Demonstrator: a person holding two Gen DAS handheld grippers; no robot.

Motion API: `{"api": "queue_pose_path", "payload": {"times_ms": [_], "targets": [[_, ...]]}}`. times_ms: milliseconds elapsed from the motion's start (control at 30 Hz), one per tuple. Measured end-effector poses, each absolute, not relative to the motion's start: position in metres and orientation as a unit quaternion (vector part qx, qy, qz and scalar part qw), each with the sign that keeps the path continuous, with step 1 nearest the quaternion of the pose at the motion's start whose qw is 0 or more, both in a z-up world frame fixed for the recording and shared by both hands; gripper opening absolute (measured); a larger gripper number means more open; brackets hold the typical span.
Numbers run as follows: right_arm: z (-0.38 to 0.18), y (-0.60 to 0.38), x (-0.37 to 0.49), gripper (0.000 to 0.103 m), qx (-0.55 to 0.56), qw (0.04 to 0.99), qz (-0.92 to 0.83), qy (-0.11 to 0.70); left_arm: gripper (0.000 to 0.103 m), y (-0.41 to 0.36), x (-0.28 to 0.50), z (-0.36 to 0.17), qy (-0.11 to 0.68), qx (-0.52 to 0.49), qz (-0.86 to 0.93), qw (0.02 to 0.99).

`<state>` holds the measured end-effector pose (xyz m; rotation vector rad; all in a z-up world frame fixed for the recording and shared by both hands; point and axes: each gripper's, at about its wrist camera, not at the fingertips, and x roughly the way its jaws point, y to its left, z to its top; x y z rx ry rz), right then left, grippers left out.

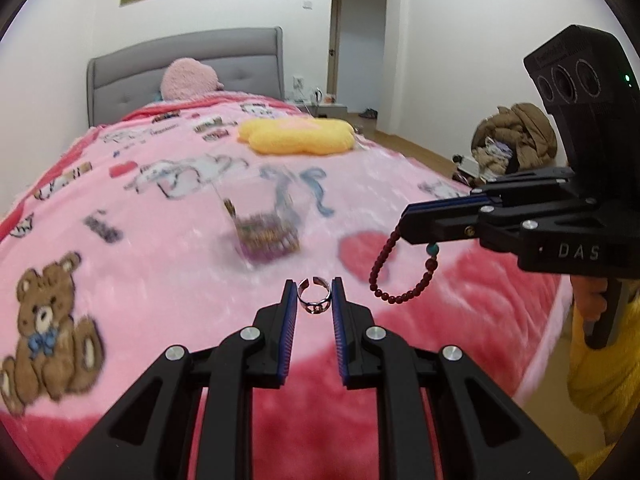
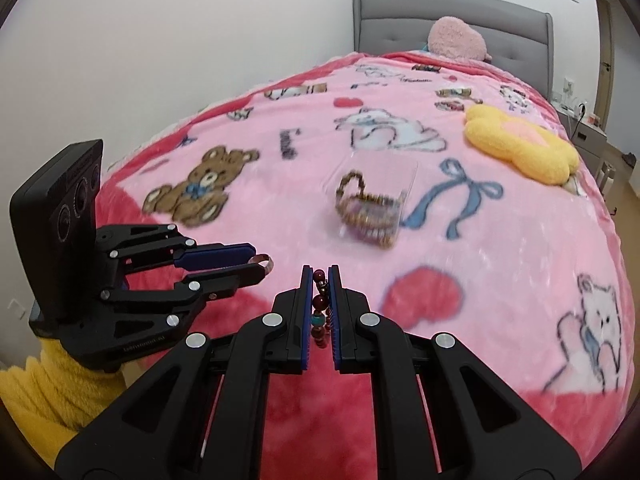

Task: Organize jewelry
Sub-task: 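Lower the silver ring and red bracelet into the clear box, opening both grippers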

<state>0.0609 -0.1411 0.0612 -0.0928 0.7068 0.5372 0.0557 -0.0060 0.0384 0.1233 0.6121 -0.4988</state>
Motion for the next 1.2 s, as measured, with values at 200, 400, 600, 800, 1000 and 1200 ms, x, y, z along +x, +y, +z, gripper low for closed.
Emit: {"api": "queue_pose_path", "payload": {"times_ms": [200, 400, 600, 800, 1000, 1200], "targets": [[0.082, -0.137, 0.084, 0.007, -0.043, 0.912, 0.249, 0.323, 0.017, -0.01, 0.084, 0.053, 0.289, 0.05, -0.224, 0.929], [0.095, -0.134, 0.111, 0.007, -0.04, 0.918, 0.237, 0.317, 0.017, -0.012, 0.116, 0.061, 0.288, 0.034, -0.21, 0.934], [0.1, -0.137, 0.145, 0.007, -0.023, 0.922, 0.221, 0.318, 0.017, -0.01, 0.151, 0.066, 0.289, 0.01, -0.204, 0.935], [0.094, -0.139, 0.183, 0.007, -0.007, 0.922, 0.202, 0.33, 0.017, -0.005, 0.185, 0.059, 0.308, -0.018, -0.2, 0.93], [0.073, -0.14, 0.215, 0.007, 0.008, 0.909, 0.203, 0.363, 0.017, -0.013, 0.21, 0.045, 0.338, -0.011, -0.201, 0.919], [0.053, -0.14, 0.228, 0.007, 0.023, 0.895, 0.213, 0.39, 0.017, -0.02, 0.218, 0.036, 0.356, 0.006, -0.205, 0.912]]}}
